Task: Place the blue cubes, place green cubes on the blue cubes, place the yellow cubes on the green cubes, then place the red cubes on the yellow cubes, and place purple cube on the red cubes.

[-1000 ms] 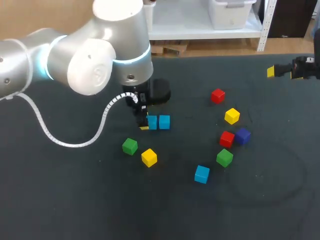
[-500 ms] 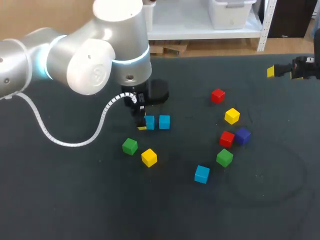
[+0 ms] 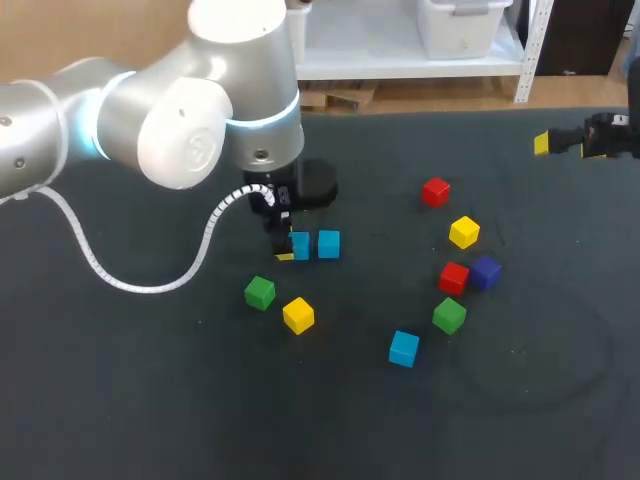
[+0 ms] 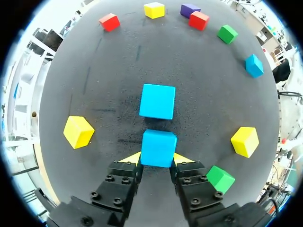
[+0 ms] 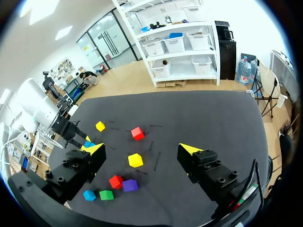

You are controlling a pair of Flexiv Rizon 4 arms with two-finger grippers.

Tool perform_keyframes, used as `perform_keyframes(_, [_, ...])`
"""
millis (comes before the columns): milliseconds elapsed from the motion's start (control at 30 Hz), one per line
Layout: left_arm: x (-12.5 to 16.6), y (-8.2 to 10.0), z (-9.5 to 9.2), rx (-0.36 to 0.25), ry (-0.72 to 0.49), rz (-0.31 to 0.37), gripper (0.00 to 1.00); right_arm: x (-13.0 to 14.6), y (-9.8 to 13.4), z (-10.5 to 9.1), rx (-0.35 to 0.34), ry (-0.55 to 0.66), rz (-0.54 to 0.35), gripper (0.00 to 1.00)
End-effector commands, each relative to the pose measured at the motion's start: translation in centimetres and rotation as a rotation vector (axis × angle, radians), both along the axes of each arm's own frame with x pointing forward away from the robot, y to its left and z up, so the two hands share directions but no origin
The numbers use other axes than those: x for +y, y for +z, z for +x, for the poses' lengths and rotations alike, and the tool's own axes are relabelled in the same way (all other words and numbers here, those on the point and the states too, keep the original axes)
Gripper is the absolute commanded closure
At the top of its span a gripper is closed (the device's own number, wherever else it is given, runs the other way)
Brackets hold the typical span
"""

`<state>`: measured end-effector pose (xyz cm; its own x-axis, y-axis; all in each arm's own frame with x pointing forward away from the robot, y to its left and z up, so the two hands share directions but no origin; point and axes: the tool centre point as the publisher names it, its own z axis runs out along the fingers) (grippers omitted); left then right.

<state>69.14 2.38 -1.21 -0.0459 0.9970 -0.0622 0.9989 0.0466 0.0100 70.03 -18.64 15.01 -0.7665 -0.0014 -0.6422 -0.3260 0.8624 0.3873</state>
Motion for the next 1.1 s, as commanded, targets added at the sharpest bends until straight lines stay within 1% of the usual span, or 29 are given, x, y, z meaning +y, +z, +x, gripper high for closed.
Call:
perform_keyframes(33, [-0.07,-0.02,0.44,0.006,-0.002,0.003,1.00,0.09,0.00,-0.02,0.000,-0.004,-0.003,0.00])
perform_keyframes(467, [-0.05,0.03,0.53,0.009,-0.005,0.005,1.00,0.09,0.00,-0.02,0.000,-0.004,-0.003,0.00])
perform_keyframes(533, [-0.06,0.02,0.46,0.011,-0.005,0.006,0.85,0.09,0.00,-0.02,0.000,-0.004,-0.003,0.00])
perform_keyframes(633, [-0.08,0.01,0.33,0.011,-0.006,0.006,0.75,0.09,0.00,-0.02,0.000,-0.004,-0.003,0.00])
perform_keyframes(667, [-0.09,-0.01,0.28,0.012,-0.006,0.006,0.67,0.09,0.00,-0.02,0.000,-0.004,-0.003,0.00])
perform_keyframes(800, [-0.10,-0.02,0.18,0.012,-0.008,0.001,0.55,0.09,0.00,-0.02,0.000,-0.004,-0.003,0.00])
perform_keyframes(833, [-0.10,0.00,0.16,0.012,-0.008,0.001,0.47,0.09,0.00,-0.02,0.000,-0.004,-0.003,0.00])
perform_keyframes(867, [-0.10,0.01,0.15,0.012,-0.008,0.001,0.29,0.09,0.00,-0.02,0.000,-0.004,-0.003,0.00])
perform_keyframes(900, [-0.10,0.02,0.15,0.012,-0.007,0.001,0.19,0.09,0.00,-0.02,0.000,-0.004,-0.003,0.00])
perform_keyframes(933, [-0.09,0.03,0.14,0.014,-0.007,0.001,0.05,0.09,0.00,-0.02,0.000,-0.004,-0.003,0.00])
perform_keyframes(967, [-0.06,0.10,0.12,0.016,-0.007,0.001,0.00,0.09,0.00,-0.02,0.000,-0.004,-0.003,0.00])
perform_keyframes(1100, [0.23,0.89,-0.14,0.016,-0.007,-0.005,0.00,0.09,0.00,-0.02,0.000,-0.004,-0.003,0.00])
